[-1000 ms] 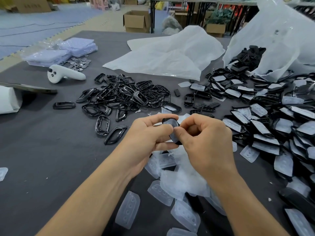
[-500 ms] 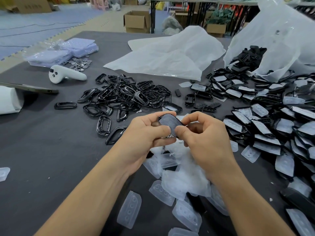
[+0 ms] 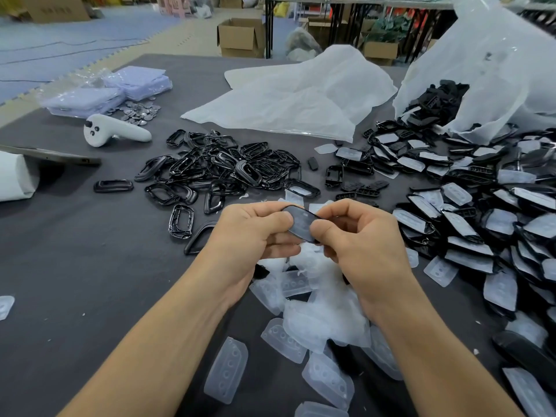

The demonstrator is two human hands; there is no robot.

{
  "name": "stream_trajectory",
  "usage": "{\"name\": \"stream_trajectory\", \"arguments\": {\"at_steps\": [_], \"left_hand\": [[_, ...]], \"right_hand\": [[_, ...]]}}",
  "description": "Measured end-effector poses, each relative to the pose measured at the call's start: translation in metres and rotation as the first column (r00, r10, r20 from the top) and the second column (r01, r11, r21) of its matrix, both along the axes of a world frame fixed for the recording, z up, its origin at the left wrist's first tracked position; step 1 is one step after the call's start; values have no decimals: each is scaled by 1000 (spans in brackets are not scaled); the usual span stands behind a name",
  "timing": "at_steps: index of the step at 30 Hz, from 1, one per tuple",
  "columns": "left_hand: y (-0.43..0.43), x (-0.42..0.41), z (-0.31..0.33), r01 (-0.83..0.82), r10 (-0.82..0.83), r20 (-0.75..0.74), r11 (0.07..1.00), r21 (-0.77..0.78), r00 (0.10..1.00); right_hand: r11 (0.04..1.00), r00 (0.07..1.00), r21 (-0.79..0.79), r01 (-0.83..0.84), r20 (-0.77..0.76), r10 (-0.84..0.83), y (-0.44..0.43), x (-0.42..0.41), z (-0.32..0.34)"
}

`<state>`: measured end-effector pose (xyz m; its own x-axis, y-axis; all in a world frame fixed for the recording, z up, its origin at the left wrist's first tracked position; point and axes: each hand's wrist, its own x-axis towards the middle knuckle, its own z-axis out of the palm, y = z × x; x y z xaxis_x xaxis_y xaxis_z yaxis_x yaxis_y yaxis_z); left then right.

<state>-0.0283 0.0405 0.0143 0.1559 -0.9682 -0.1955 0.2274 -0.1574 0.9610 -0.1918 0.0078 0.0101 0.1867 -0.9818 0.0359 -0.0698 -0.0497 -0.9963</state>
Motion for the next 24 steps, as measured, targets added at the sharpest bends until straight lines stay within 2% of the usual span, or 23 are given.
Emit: {"name": "stream_trajectory", "arguments": {"at_steps": [3,6,8,19,21,24], "left_hand": [[2,-2,1,-21,22,54,999,-25,998],[4,-3,2,-35,67,294,993,-113,953],[3,-4,1,-47,102,376,987,-154,921],[4,-7,-3,-101,210,497,966,-237,842],[2,-6,-4,-111,215,486,966,-235,847],[0,-5,-6,-135,227,452,964,-227,863]], "right_hand": [[998,999,-47,47,-19,-48,0,0,-1],[988,990,-147,37,-127,-56,1,-3,0],[986,988,-168,26,-146,-51,1,-3,1],[952,930,-307,10,-348,-122,5,0,-3],[954,937,-300,0,-332,-105,4,-1,-3],[985,982,-171,-18,-188,-14,2,-2,-2]]}}
